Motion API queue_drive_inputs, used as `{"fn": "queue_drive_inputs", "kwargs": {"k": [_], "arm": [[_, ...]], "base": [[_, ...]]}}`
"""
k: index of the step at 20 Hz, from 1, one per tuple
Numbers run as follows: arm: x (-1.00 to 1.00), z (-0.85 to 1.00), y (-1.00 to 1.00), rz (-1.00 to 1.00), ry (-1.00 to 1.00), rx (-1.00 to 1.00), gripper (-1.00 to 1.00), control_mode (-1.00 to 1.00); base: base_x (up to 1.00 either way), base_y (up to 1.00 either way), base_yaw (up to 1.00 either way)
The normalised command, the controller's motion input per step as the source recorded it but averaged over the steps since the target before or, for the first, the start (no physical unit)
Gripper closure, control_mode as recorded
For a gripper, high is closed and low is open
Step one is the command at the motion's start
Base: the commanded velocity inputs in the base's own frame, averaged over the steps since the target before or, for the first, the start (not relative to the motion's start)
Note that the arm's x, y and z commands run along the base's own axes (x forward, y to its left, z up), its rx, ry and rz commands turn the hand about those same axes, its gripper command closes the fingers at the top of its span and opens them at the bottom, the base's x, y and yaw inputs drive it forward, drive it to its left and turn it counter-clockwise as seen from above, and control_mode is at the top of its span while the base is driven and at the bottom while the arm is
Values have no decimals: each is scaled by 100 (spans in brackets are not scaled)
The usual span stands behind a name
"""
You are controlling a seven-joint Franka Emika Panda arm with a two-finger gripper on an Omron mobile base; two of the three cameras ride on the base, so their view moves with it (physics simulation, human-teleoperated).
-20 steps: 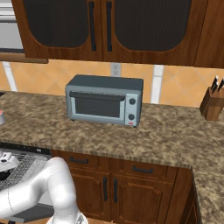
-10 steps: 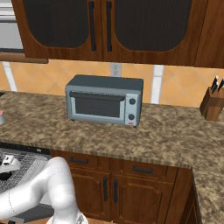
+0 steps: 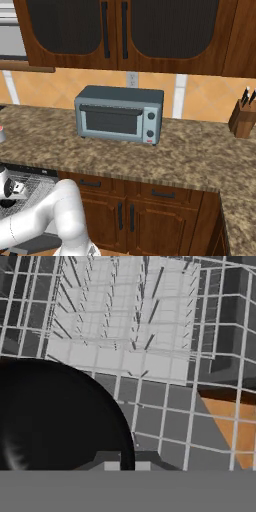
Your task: Pick up the cup and bowl from the counter, place them in the dishwasher, and close the dishwasher door.
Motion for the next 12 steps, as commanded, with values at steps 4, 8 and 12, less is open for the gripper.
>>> {"fn": "queue_drive_inputs", "kwargs": {"k": [4, 8, 12], "arm": [[0, -91, 12, 0, 0, 0, 100, -100], [0, -58, 1, 0, 0, 0, 100, -100], [0, -32, 0, 0, 0, 0, 100, -100]], "base": [[0, 0, 0], [0, 0, 0], [0, 0, 0]]}}
